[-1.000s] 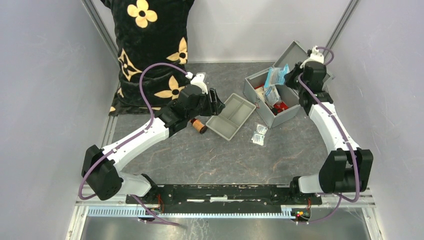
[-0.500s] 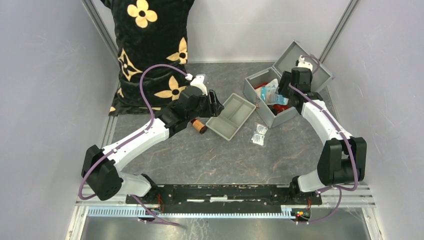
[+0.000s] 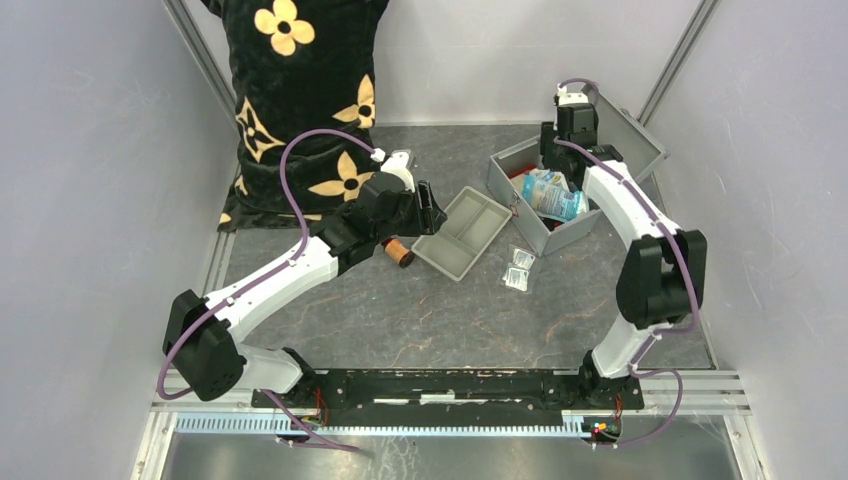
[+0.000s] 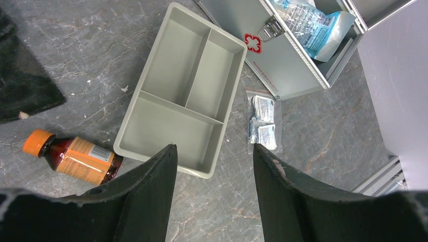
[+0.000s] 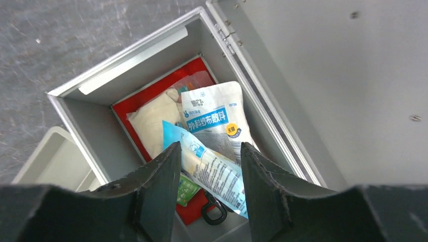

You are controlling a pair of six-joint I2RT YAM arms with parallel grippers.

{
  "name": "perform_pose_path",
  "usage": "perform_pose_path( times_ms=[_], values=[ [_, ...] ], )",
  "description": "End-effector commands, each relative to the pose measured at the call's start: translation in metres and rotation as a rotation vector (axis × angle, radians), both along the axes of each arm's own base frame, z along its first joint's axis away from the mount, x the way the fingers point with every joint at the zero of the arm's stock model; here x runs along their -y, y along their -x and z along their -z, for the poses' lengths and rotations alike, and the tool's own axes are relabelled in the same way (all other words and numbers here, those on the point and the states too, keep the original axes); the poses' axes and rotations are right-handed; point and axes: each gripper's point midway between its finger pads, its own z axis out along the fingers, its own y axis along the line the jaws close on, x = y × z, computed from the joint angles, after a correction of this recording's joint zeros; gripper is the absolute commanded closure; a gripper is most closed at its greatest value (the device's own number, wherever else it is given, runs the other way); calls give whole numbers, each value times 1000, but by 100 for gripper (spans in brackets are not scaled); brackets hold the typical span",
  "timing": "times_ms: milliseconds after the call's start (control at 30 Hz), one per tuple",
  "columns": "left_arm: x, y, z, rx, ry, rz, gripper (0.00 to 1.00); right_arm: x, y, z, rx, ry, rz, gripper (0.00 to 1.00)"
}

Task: Organize the medicine kit
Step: Adjust the medical item in the medicine box.

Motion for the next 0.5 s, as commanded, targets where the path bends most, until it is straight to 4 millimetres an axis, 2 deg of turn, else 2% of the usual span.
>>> perform_pose_path(
  times_ms=[0,167,333,467],
  values=[
    [-4,-2,-11,45,-24,2,36,-4,-17,16,-49,29,-51,48],
    [-9,-1,-13,50,-38,-8,36,-2,-26,49,-124,64,-54,53],
    [-10,0,-11,46,-44,-9,36,11,-22,79,-202,133,-21,40],
    [-10,0,-9,43,-45,-8,36,17,-17,101,-253,152,0,38]
  ],
)
